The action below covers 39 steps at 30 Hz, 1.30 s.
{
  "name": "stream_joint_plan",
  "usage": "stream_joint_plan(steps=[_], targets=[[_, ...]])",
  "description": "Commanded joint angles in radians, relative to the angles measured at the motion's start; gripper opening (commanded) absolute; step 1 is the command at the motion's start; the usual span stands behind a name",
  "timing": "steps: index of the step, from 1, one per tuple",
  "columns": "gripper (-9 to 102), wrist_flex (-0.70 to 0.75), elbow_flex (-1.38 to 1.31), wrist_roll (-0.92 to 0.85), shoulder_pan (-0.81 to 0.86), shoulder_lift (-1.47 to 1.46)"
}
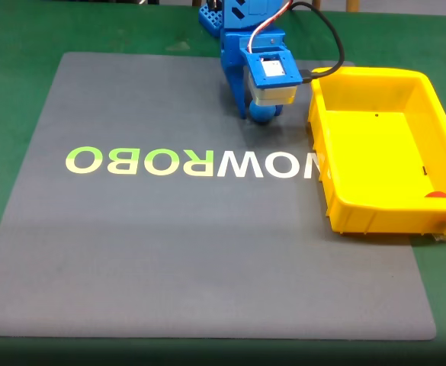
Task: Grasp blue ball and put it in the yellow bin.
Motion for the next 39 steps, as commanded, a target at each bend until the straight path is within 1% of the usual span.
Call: stream_joint_plan(steps=[1,9,17,21,26,32,36,39], targets=[[18,-0.026,-0.046,0.005,-0.009,-0.005],[0,-0.032,-0.049,0.014,-0.015,-0.011],[0,-0.032,-0.048,0.026,-0.017,-0.011],[0,-0.034,-0.048,0.048,-0.017,0.035],[0,-0.058,-0.048,0.067,0.023,0.207],[0,-0.144,-0.054,0.071,0.054,0.419],[0,-0.213,-0.083,0.081,0.002,0.465],[0,-0.229,-0.129,0.106,-0.066,0.462]])
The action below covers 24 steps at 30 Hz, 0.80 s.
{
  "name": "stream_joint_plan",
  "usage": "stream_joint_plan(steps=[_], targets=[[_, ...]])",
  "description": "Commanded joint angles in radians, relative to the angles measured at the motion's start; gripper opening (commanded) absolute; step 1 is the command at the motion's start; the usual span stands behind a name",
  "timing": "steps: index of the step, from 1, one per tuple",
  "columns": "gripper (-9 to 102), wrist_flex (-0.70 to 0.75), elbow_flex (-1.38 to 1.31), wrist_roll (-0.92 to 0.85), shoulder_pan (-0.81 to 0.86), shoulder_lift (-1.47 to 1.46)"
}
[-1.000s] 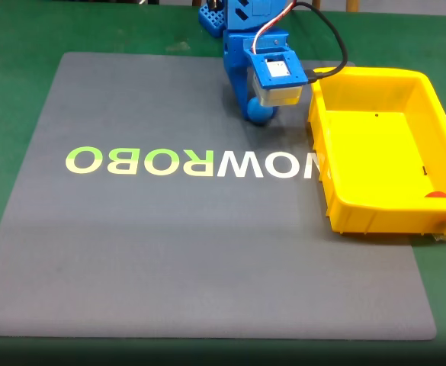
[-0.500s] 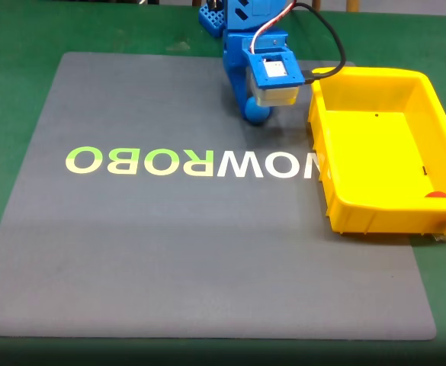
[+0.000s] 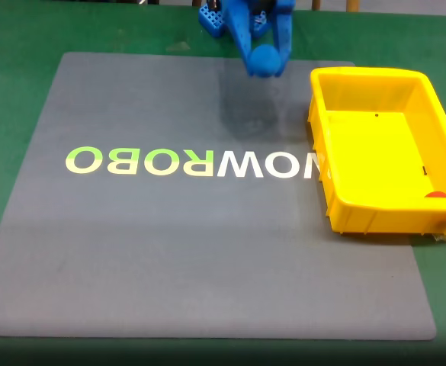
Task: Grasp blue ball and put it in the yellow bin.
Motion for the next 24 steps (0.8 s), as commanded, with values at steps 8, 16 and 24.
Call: stream_joint_plan(steps=[8,16,24], targets=[[0,-0.092,-0.213,0.101,-0.259,-0.012],[0,-0.1,-0.249,0.137,-0.408,-0.101],[0,-0.107,-0.25,0.147,-0.483,-0.181]])
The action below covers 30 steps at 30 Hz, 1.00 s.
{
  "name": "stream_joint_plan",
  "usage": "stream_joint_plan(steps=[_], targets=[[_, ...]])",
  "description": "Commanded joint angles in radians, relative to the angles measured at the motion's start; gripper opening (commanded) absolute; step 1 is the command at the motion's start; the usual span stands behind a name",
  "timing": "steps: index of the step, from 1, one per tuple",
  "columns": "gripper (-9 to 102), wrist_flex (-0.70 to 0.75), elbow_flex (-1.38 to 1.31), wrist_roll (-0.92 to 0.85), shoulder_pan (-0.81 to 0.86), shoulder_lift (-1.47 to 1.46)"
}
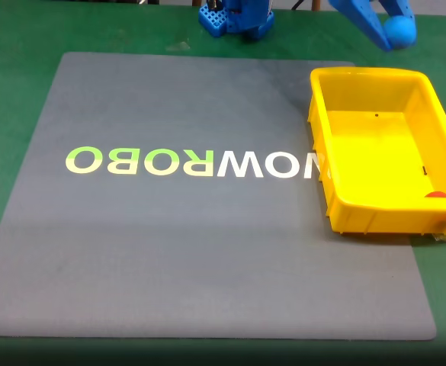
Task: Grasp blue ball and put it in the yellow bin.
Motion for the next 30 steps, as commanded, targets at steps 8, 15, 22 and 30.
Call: stream_joint_plan(steps=[8,15,22,30], targets=[[1,-0.049,-0.071,0.008,-0.012,-0.029],[2,-0.058,-0.075,-0.009,0.021,-0.031],[47,-0.063,-0.077,0.002,0.054,-0.038],[52,-0.071,-0.077,0.005,0.077,-0.043]])
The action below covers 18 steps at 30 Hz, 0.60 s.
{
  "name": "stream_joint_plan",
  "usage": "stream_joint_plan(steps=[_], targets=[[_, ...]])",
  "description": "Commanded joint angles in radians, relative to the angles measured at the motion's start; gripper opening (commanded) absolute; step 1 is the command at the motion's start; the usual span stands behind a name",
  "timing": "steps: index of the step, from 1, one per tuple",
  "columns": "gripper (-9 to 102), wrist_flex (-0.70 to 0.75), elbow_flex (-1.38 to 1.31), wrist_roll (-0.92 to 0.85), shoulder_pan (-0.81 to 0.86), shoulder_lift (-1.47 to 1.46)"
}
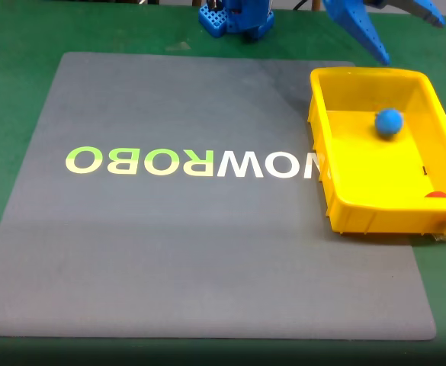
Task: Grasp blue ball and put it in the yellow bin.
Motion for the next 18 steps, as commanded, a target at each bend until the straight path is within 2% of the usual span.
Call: stream_joint_plan(steps=[1,10,13,15,18], targets=[[52,-0.028,-0.077,0.008,0.035,0.006],[48,0.003,-0.025,0.0,0.063,0.097],[38,0.012,0.071,-0.025,0.098,0.207],[24,0.026,0.152,-0.035,0.133,0.313],[7,0.19,0.196,-0.034,0.199,0.456]])
